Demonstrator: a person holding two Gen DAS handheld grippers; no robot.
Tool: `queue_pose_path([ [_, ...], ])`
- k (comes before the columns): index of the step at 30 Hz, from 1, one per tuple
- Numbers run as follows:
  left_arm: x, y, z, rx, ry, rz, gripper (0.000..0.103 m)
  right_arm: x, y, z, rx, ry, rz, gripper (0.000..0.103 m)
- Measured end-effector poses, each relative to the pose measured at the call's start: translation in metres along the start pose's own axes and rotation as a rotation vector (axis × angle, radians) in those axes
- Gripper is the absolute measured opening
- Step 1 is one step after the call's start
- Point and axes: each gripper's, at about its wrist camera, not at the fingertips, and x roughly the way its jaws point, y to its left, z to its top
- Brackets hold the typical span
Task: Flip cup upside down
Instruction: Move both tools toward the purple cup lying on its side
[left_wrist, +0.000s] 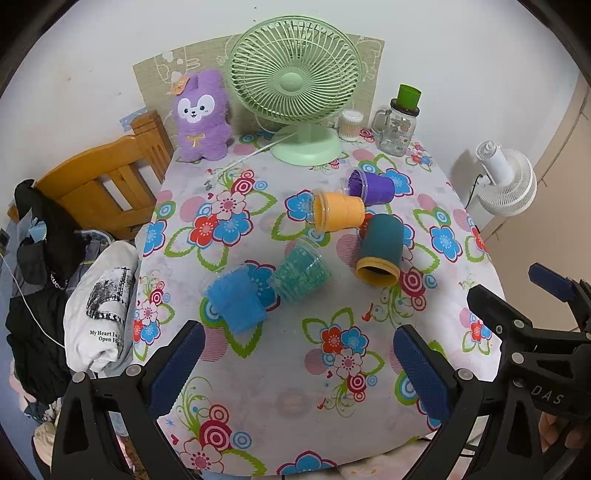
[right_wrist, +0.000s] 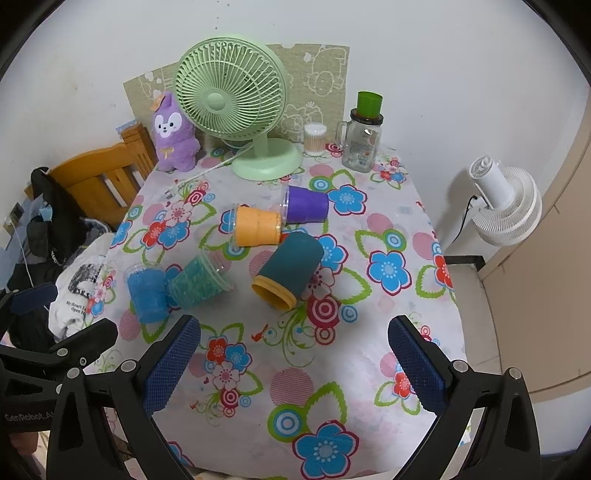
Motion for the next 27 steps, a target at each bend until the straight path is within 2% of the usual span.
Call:
queue_pose_path([
  [19,0.005,0.006,0.007,0.005,0.0,0.015,0.103,-0.001,0.0,0.004,0.018,0.004,0.008,0.102],
  [27,0.008,0.014,0.015,0.025,0.004,0.004,0.103,-0.002,0.009,0.013,0.013,-0.002,-0.018,0.102],
])
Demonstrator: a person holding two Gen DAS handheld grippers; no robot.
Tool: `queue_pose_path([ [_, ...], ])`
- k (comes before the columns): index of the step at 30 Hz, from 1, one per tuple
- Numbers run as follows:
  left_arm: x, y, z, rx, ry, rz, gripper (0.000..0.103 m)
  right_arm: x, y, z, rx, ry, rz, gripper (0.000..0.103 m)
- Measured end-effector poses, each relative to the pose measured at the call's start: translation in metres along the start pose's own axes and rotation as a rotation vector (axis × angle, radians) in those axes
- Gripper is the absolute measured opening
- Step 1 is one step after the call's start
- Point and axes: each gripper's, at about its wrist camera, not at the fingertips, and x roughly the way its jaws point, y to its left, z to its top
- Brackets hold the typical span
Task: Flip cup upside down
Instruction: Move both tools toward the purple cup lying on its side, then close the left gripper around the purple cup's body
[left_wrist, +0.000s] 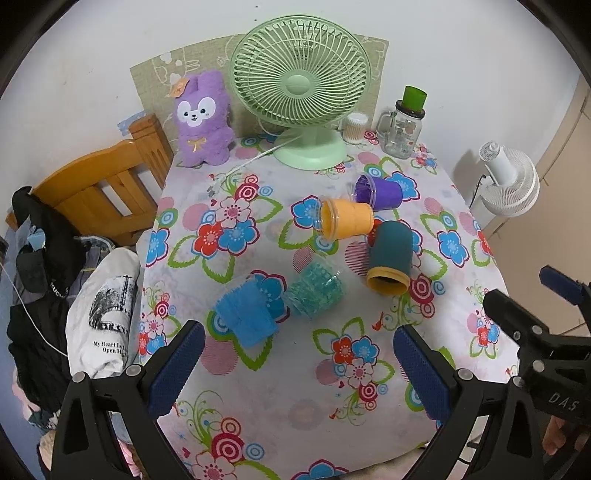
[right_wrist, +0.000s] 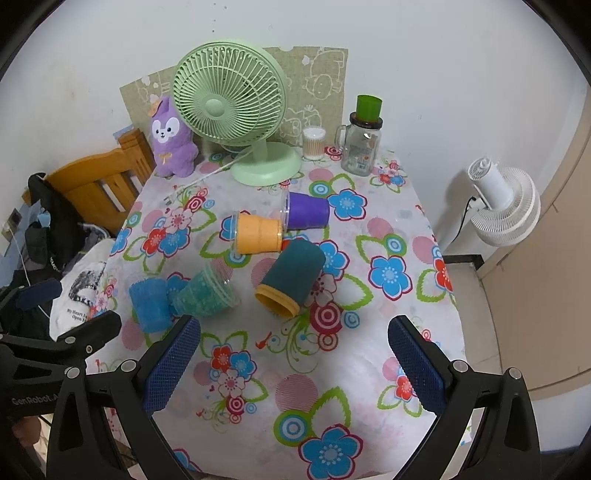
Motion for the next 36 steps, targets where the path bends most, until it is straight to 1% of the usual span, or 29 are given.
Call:
queue_pose_path([
  [8,0.002,0.013,0.016,0.02,-0.01,-0.013,0.103,-0.001,0.007,0.017,0.014,-0.01,-0.026,0.102],
  [10,0.004,0.013,0.022,0.022,-0.012,-0.023,0.103,-0.001,0.006,0.022,0.017,-0.012,-0.027,0.102],
  [14,0.013,0.008,0.037,0.026,-0.007,-0.017,0.103,0.007,-0.003,0.037,0.028,-0.002,-0.027,0.102],
  [19,0.033,-0.004,0.054,0.005,0.014,-0.004,0.103,0.03,-0.021,0.06,0.01,0.02,-0.03,0.102],
  [21,0.043,-0.011,0.063,-0.011,0.019,-0.01,0.103,0.039,-0.03,0.072,0.002,0.015,-0.017,0.102],
  [24,0.059,-0.026,0.077,-0.011,0.022,0.035,0.103,0.055,-0.042,0.088,-0.014,0.017,-0.023,0.102],
  [28,0.08,-0.042,0.094,-0.04,0.046,0.007,0.103,0.079,-0.059,0.105,-0.022,0.028,-0.008,0.102],
  [32,0.108,-0.064,0.11,-0.043,0.064,0.018,0.103,0.108,-0.08,0.117,-0.009,0.041,-0.011,0.102],
  [36,0.137,-0.085,0.125,-0.059,0.093,0.011,0.103,0.144,-0.103,0.124,0.042,0.087,0.004,0.102],
])
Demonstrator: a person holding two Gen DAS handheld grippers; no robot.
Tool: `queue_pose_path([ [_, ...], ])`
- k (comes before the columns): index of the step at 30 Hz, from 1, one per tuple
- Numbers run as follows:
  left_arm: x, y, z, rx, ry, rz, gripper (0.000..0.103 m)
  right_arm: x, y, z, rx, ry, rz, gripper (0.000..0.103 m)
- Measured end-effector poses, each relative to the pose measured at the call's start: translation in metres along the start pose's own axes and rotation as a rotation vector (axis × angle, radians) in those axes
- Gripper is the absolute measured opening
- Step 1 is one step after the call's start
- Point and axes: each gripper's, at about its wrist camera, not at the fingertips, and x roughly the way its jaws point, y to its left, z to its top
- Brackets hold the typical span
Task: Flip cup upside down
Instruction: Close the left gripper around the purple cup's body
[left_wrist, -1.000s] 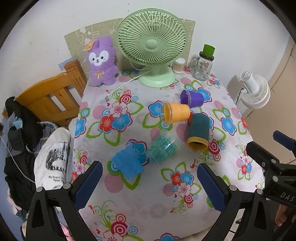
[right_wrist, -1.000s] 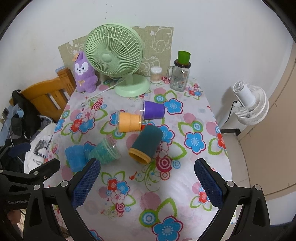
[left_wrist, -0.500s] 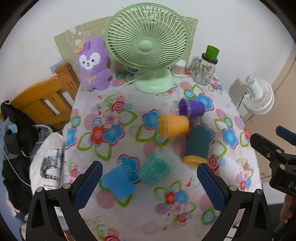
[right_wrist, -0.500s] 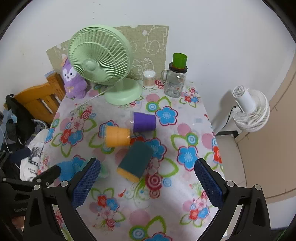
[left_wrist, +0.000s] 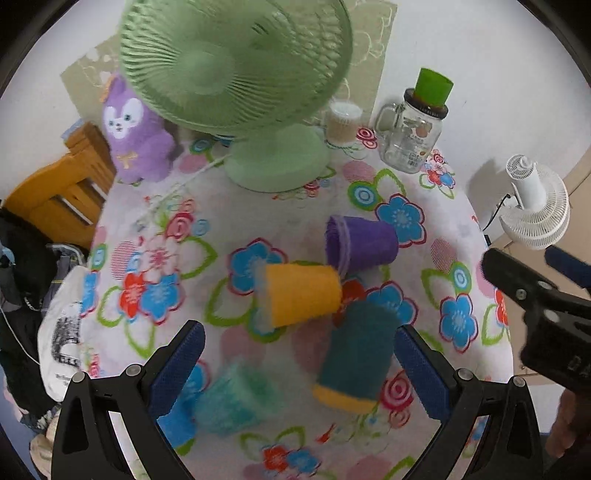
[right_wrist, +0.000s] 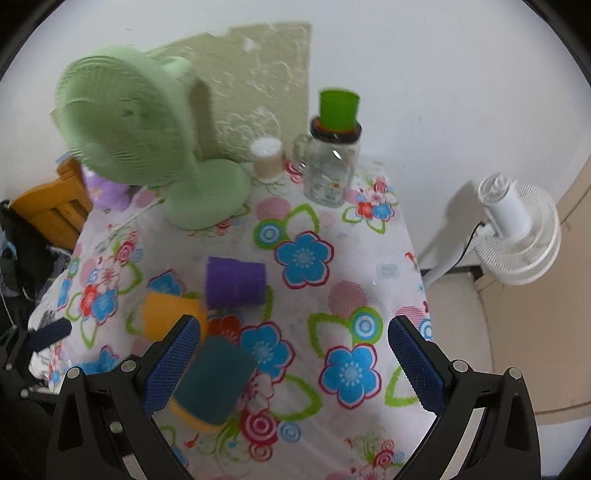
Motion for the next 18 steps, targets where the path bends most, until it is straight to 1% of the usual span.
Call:
queue_pose_path([
  [3,0.019,-0.015,0.009,0.002,0.019,0.003,0.103,0.025,-0.016,0.007,0.033,0.032,0.012,0.102],
  [9,0.058,-0.045,0.026,0.005,0.05,0.018,0.103,0.06,-0.036,0.015,0.052,0.07,0.008,0.102],
  [15,0.086,-0.06,0.041,-0.003,0.051,0.061,0.103,0.086,-0.052,0.017,0.082,0.112,0.023,0.102],
  [18,0.098,-0.066,0.045,-0.011,0.048,0.069,0.103,0.097,-0.059,0.017,0.093,0.131,0.028,0.102],
])
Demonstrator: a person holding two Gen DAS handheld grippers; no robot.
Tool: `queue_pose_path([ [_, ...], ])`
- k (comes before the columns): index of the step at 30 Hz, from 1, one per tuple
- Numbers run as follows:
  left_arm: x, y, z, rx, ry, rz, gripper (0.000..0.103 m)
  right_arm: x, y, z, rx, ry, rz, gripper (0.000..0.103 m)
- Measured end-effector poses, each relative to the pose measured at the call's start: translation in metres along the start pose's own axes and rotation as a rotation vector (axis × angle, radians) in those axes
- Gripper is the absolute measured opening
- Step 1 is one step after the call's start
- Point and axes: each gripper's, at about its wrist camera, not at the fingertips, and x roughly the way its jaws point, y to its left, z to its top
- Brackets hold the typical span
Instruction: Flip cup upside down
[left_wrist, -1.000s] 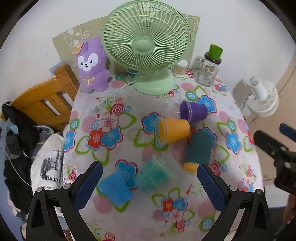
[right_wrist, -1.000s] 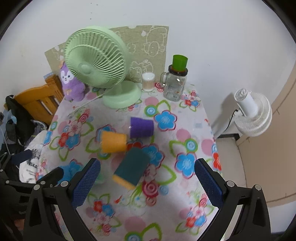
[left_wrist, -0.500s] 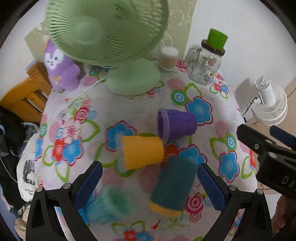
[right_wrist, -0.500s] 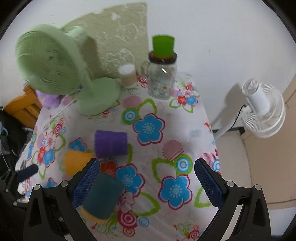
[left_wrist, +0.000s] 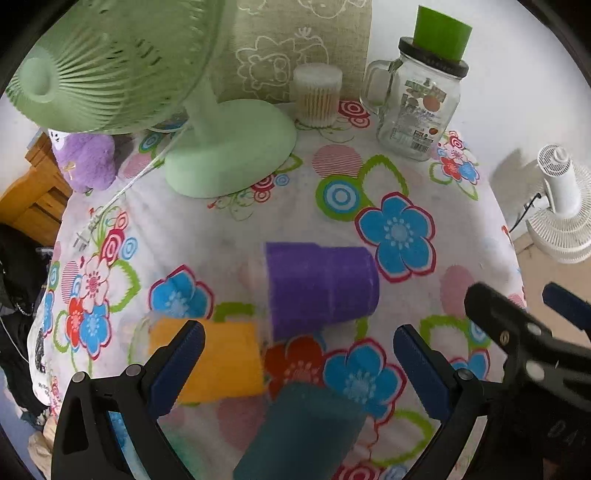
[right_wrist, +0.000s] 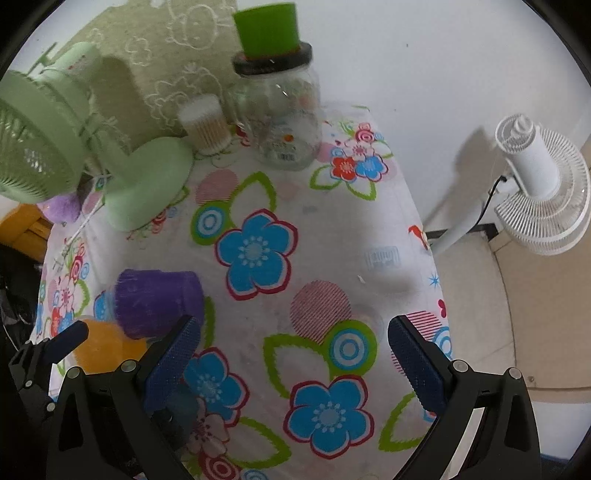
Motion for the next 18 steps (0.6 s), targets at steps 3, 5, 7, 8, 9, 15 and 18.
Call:
queue_pose_path([
  [3,0.012,-0.005,0.005,-0.005,0.01,0.007,0.103,0.011,-0.008,0.002,0.009,0.019,0.0,0.102],
  [5,0.021,-0.008,0.008,-0.006,0.011,0.034,0.103,0.017,-0.012,0.003,0.017,0.025,0.001,0.102],
  [7,0.029,-0.011,0.011,0.002,0.015,0.051,0.103,0.024,-0.017,0.004,0.027,0.032,0.004,0.102],
  [8,0.032,-0.011,0.012,0.005,0.015,0.053,0.102,0.026,-0.018,0.005,0.031,0.035,0.004,0.102],
  [9,0.035,-0.013,0.013,0.01,0.012,0.06,0.101,0.028,-0.019,0.005,0.034,0.038,0.004,0.102],
  [15,0.04,-0.017,0.013,0.042,-0.059,0.096,0.086,0.038,-0.025,0.003,0.044,0.052,0.011,0.102],
  [18,0.039,-0.017,0.013,0.047,-0.067,0.084,0.081,0.037,-0.026,0.002,0.051,0.052,0.011,0.102],
])
